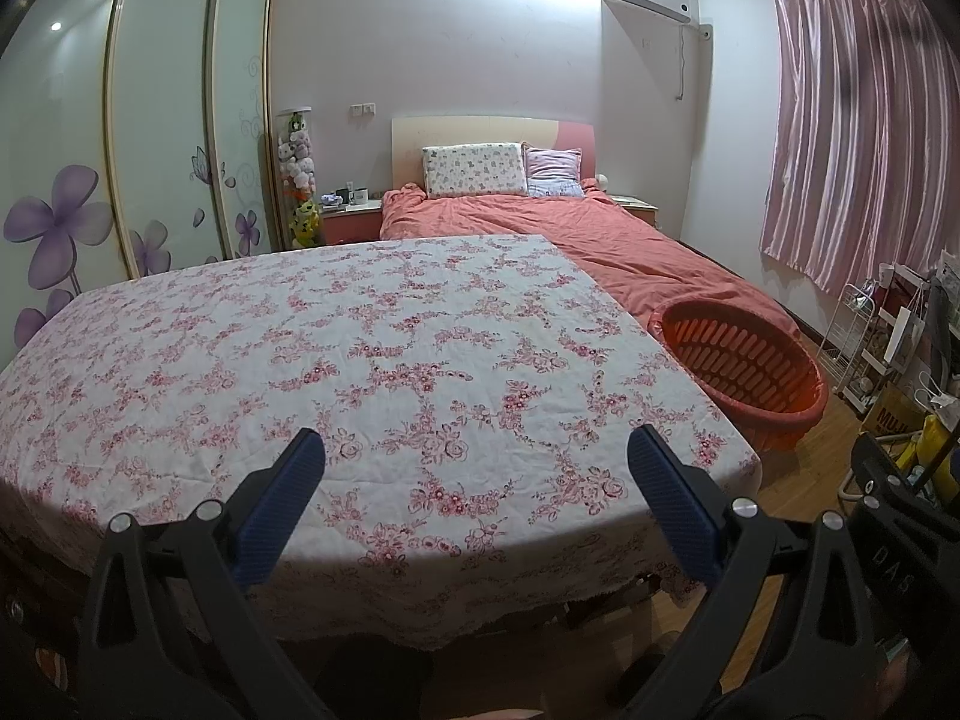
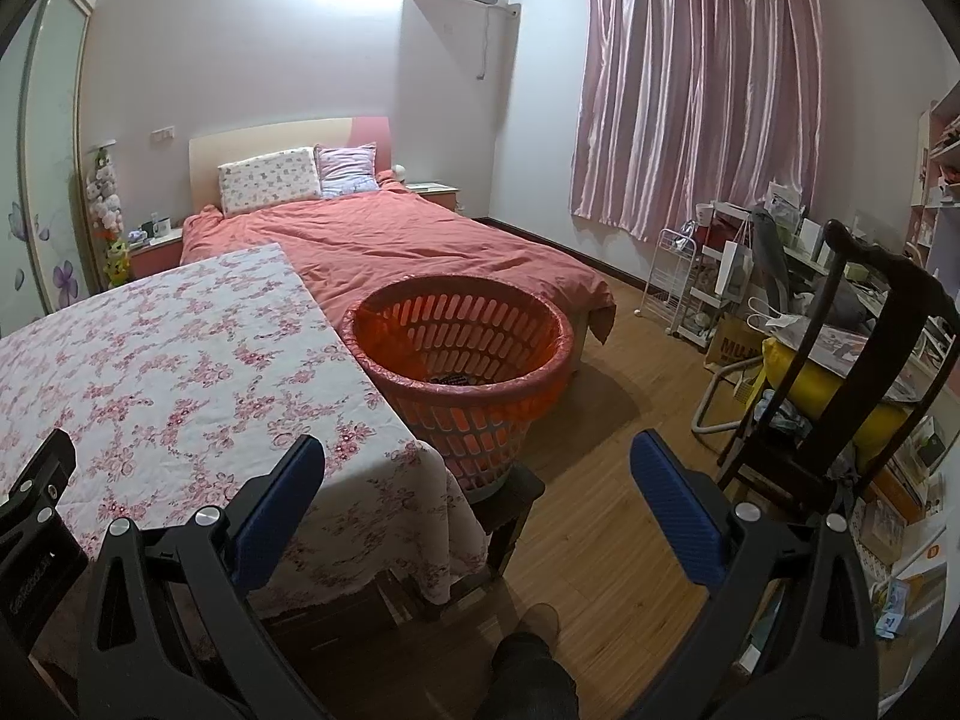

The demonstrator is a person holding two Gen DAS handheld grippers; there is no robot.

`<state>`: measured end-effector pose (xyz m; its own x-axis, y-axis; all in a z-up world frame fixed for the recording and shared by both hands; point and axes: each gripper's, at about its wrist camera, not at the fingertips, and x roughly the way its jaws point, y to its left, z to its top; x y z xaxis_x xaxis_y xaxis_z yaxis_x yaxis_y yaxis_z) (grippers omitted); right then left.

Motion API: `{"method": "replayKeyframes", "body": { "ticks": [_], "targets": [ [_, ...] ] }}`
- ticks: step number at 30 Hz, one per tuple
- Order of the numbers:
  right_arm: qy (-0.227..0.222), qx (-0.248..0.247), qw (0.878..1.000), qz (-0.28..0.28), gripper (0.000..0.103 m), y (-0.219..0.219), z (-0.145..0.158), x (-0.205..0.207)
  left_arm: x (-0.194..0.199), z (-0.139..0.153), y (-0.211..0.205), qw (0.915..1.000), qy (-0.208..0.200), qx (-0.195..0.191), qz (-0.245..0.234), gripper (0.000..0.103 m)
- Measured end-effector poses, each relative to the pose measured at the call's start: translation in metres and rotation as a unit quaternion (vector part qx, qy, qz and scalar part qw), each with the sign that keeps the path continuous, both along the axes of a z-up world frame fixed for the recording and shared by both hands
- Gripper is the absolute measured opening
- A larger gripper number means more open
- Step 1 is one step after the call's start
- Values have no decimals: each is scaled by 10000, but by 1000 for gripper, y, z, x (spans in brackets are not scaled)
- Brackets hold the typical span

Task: Collect trash

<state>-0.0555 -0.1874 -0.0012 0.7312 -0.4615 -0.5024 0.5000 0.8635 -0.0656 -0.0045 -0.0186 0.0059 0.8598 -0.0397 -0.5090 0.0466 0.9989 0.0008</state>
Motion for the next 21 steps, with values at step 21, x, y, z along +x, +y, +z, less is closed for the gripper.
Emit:
{"method": "replayKeyframes", "body": {
  "ticks": [21],
  "targets": [
    [0, 7, 10000, 0, 101, 0, 0, 0, 0, 0, 1, 10000, 8, -2, 5, 99]
  ]
}}
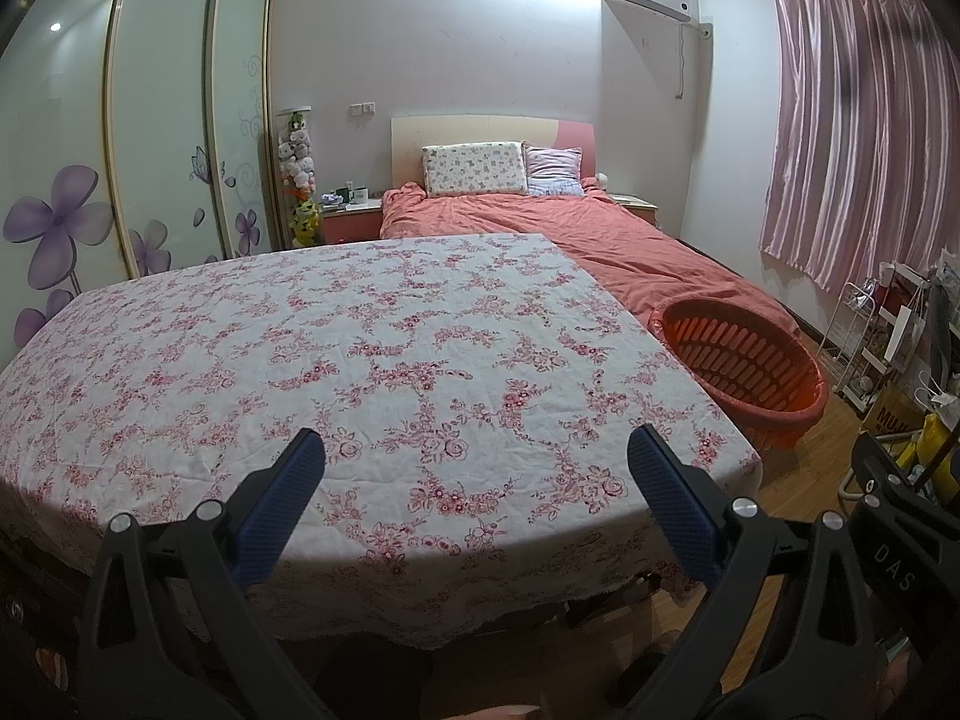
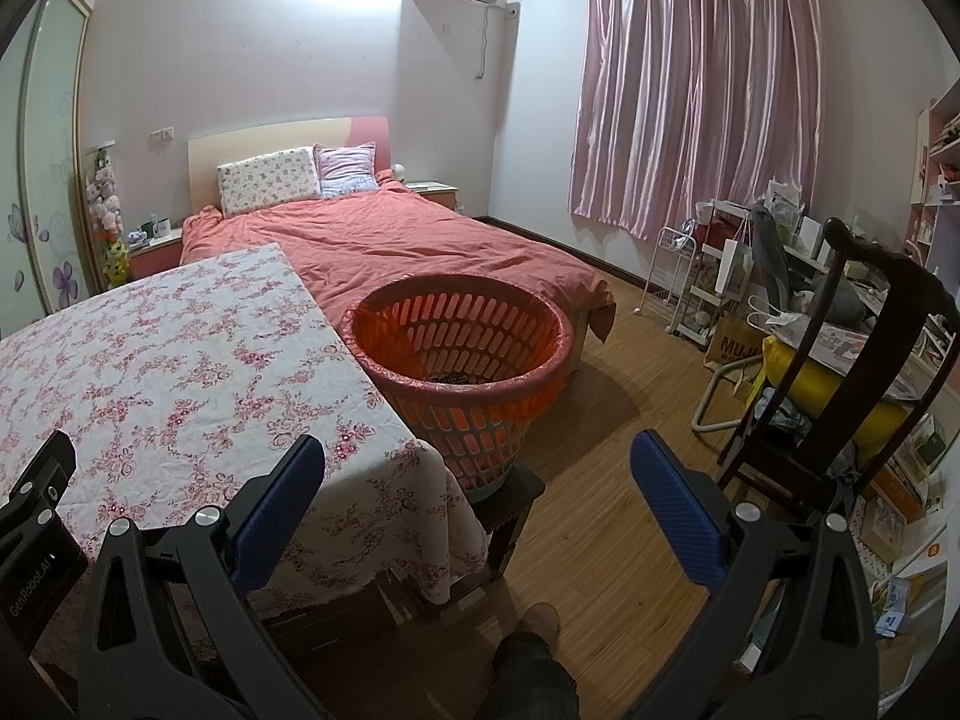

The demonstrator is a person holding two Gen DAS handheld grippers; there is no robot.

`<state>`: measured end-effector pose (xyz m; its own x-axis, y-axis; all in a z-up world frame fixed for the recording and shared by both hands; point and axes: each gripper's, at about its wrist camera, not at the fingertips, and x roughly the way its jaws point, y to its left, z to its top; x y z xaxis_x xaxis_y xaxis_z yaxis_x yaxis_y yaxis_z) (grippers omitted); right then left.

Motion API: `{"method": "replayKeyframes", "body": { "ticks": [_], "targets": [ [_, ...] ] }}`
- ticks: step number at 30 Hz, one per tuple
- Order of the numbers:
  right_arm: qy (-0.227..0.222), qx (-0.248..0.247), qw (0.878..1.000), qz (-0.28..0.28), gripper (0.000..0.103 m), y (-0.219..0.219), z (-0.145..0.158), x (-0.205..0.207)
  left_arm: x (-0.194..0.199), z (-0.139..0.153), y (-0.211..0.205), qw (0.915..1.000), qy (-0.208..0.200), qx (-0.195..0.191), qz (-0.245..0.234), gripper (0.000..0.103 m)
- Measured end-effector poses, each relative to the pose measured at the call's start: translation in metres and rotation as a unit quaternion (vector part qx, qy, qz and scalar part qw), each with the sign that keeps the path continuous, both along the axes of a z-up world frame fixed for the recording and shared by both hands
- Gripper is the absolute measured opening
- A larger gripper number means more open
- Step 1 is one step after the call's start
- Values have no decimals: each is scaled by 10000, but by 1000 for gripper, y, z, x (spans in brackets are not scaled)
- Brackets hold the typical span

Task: Collect trash

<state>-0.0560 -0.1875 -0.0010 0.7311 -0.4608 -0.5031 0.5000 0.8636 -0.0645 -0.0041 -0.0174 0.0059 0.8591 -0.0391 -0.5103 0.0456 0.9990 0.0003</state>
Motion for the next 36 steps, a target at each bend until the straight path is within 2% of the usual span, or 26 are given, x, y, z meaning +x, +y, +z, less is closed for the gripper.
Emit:
{"method": "replayKeyframes", "body": {
  "ticks": [36],
  "targets": [
    [-2, 10, 10000, 1, 101, -1, 1, -1, -1, -5, -3, 9999, 32, 48, -83, 99]
  ]
}}
